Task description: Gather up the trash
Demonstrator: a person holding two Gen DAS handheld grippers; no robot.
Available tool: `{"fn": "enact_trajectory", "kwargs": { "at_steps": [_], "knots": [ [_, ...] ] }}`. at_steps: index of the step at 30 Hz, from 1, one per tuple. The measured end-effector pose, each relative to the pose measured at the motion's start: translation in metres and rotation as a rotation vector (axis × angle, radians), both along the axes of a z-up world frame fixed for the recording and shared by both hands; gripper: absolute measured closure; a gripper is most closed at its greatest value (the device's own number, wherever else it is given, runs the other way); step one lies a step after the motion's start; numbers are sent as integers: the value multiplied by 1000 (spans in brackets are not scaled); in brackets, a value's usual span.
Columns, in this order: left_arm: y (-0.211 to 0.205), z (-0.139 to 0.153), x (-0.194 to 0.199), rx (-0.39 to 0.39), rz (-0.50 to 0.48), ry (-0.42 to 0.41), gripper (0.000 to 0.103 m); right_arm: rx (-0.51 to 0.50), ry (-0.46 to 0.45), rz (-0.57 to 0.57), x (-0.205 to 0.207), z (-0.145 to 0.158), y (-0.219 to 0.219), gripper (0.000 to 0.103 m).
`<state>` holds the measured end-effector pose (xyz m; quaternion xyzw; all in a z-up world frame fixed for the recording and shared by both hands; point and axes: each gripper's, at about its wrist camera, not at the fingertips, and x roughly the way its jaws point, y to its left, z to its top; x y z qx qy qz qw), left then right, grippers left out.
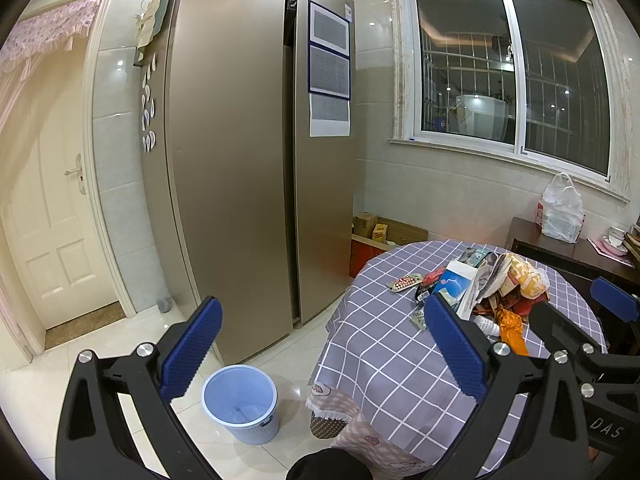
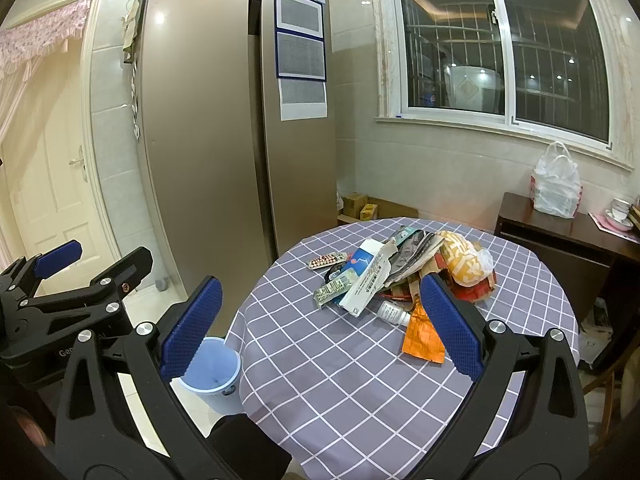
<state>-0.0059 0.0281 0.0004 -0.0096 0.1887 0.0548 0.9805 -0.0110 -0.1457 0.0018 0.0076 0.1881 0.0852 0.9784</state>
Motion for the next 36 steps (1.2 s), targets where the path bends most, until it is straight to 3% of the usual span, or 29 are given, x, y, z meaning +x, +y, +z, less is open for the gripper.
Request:
{"fn": "enact_trajectory", "kwargs": {
  "at_steps": [36],
  "knots": [
    [0, -2, 0, 5, 5, 0, 4, 10, -6, -4, -1, -3, -5, 6]
  ]
}}
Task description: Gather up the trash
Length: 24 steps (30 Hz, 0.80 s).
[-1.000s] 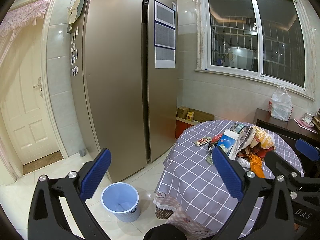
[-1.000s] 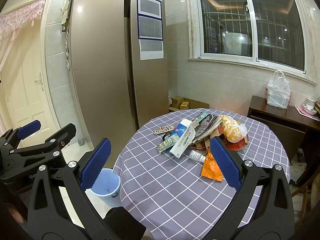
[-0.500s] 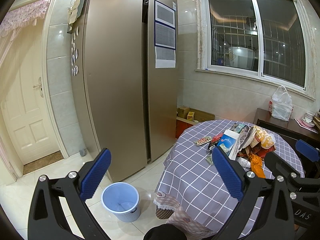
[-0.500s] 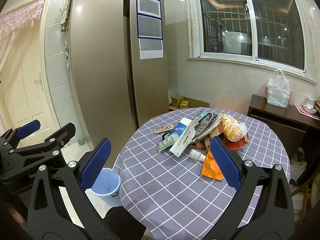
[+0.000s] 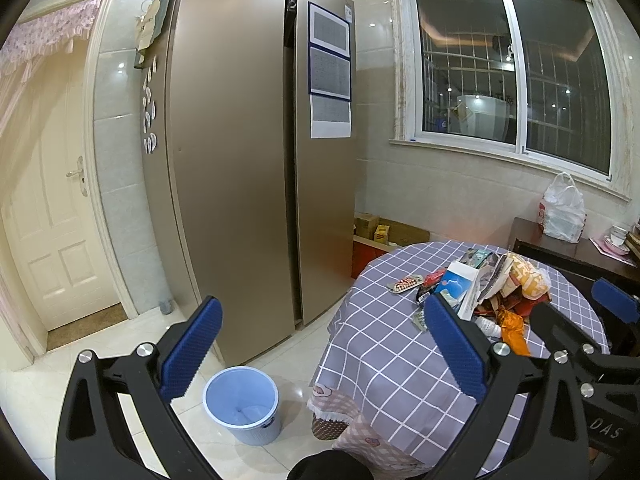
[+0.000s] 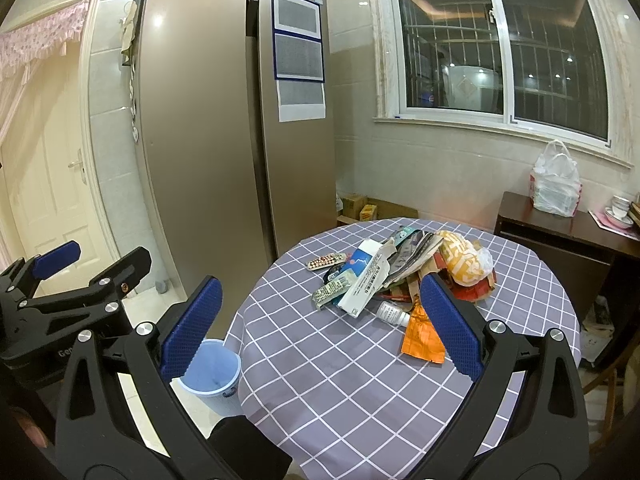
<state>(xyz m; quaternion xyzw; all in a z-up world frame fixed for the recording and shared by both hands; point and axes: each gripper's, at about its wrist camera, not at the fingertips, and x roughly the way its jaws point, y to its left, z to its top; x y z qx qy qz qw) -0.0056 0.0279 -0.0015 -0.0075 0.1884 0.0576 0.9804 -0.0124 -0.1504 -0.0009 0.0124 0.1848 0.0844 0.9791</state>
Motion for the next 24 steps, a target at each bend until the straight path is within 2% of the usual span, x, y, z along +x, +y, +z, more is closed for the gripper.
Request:
{"fn": "enact_trajectory", "kwargs": {
  "at_steps": [24],
  "knots": [
    [-7, -3, 7, 13, -1, 24, 4, 11, 24, -10, 6, -4, -7, 6]
  ]
}}
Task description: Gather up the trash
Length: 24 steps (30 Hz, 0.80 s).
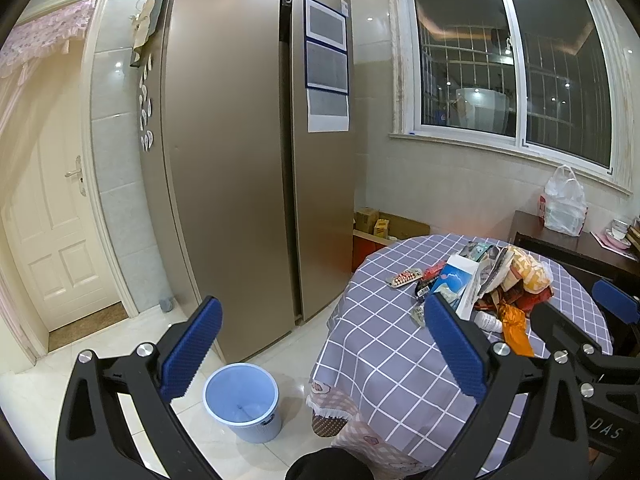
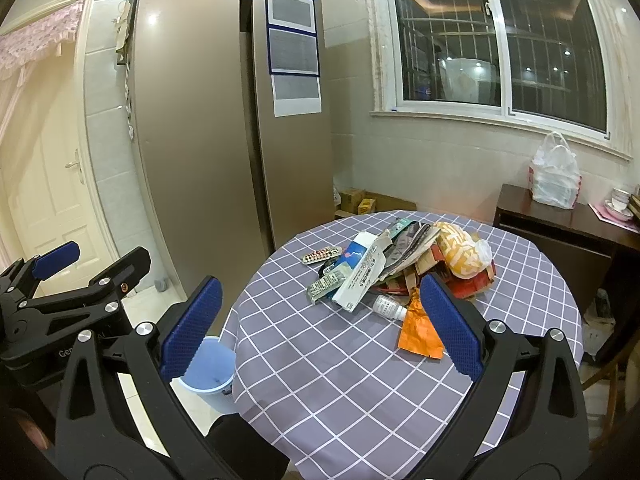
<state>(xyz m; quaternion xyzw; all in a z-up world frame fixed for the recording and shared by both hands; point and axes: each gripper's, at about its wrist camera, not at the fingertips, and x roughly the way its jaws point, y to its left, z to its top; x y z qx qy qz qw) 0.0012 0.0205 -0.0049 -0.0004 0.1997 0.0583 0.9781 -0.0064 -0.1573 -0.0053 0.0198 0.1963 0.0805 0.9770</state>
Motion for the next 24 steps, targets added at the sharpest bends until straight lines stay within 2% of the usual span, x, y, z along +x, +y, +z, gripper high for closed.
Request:
{"fn": "enact_trajectory", "kwargs": {
  "at_steps": [17, 20, 24],
  "knots": [
    [-24, -22, 20, 28, -23, 72, 4, 41, 67, -16, 11, -23, -20, 6],
    [-33, -28, 27, 36, -44, 89, 4, 57, 82, -29, 15, -30, -30, 6],
    [-52, -40, 47, 27, -117, 143, 4, 70, 110, -79, 24, -40, -51, 6]
  ]
}}
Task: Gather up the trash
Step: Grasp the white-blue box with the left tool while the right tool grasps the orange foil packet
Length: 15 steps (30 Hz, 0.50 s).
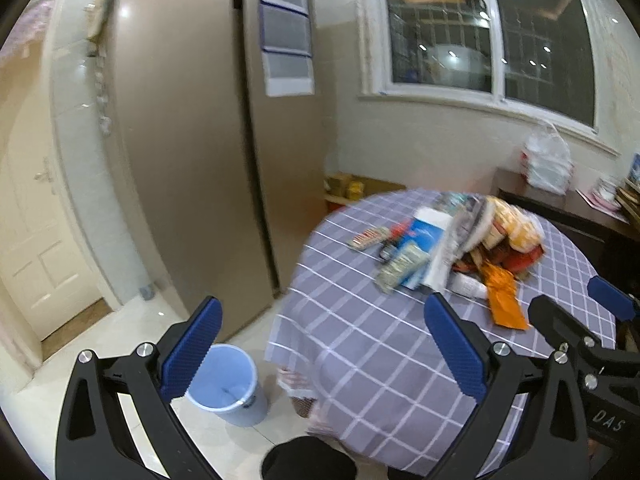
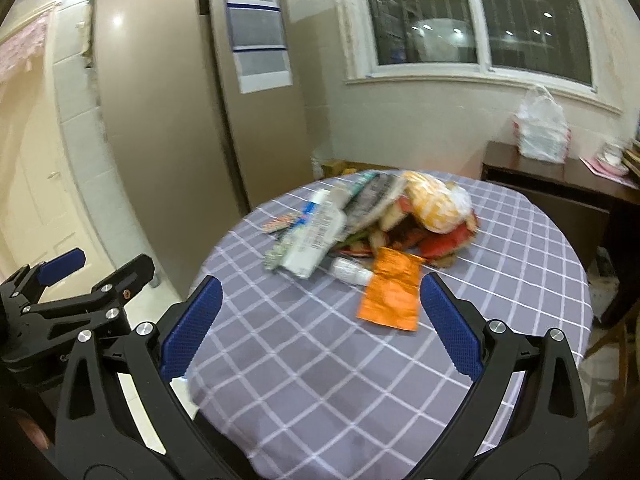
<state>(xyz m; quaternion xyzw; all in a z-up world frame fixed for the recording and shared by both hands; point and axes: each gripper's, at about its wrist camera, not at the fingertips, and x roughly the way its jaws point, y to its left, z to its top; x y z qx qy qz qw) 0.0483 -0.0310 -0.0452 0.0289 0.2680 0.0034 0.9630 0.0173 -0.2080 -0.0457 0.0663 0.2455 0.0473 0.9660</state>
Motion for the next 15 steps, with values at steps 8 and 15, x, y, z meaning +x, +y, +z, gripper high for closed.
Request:
{"fn": "enact_trajectory", "kwargs": {
  "at_steps": [8, 15],
  "knots": [
    [-45, -32, 52, -5, -145, 105, 4, 31, 115, -132, 32, -32, -51, 6],
    [-75, -50, 86, 40, -237, 144, 4, 17, 170, -174, 53, -50, -71, 6]
  ]
}}
